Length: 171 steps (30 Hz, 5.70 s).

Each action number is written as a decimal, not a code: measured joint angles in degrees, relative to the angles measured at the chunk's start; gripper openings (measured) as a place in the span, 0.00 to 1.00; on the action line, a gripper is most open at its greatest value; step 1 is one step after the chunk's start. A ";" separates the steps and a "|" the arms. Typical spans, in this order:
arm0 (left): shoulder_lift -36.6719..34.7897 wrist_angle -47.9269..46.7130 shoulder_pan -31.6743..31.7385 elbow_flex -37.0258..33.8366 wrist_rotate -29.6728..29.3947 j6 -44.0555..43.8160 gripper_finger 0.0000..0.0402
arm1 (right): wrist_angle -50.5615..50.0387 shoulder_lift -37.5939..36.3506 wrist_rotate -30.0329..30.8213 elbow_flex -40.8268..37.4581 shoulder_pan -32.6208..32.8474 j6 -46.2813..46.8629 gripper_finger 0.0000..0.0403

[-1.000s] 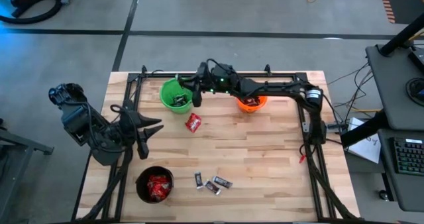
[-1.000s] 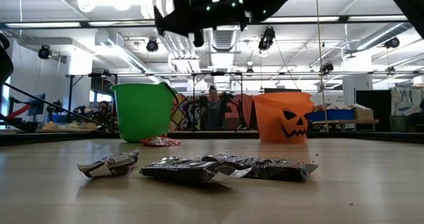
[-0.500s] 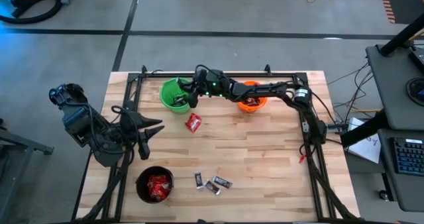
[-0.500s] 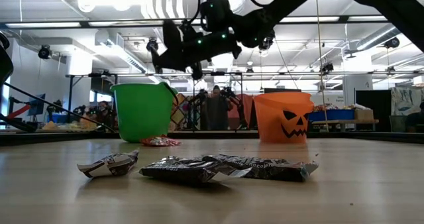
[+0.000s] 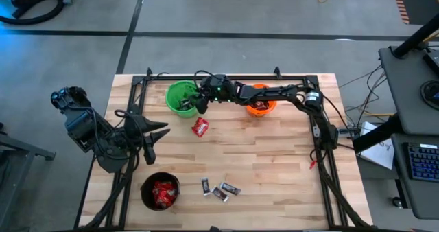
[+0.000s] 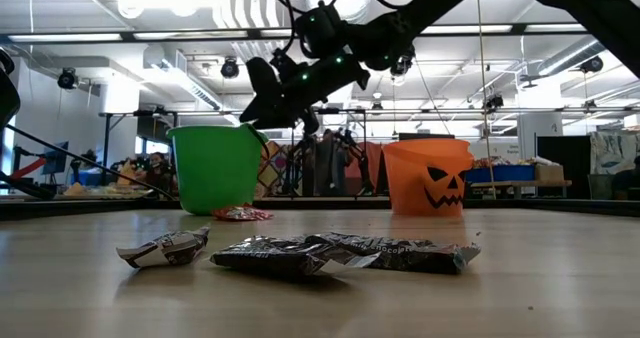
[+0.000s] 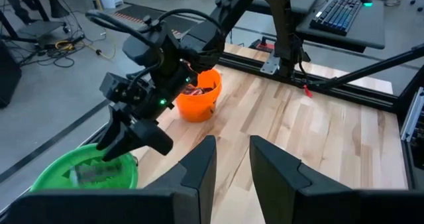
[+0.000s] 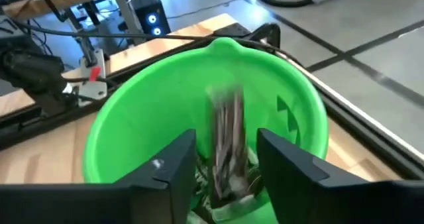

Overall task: Sort candy
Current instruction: Put the black chocolate into the green bucket, then put the red candy into the black bucket

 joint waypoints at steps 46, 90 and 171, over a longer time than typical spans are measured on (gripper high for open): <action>0.00 0.00 0.28 0.00 0.20 0.53 0.19 | -5.56 -15.23 4.86 -25.19 13.86 4.63 0.59; 0.26 0.17 0.28 0.00 0.15 -0.56 0.19 | -9.72 8.09 8.80 -5.73 12.96 2.38 0.41; 11.10 25.79 15.75 2.52 27.65 40.92 0.01 | -11.23 -27.89 -36.12 -4.57 15.96 29.35 0.41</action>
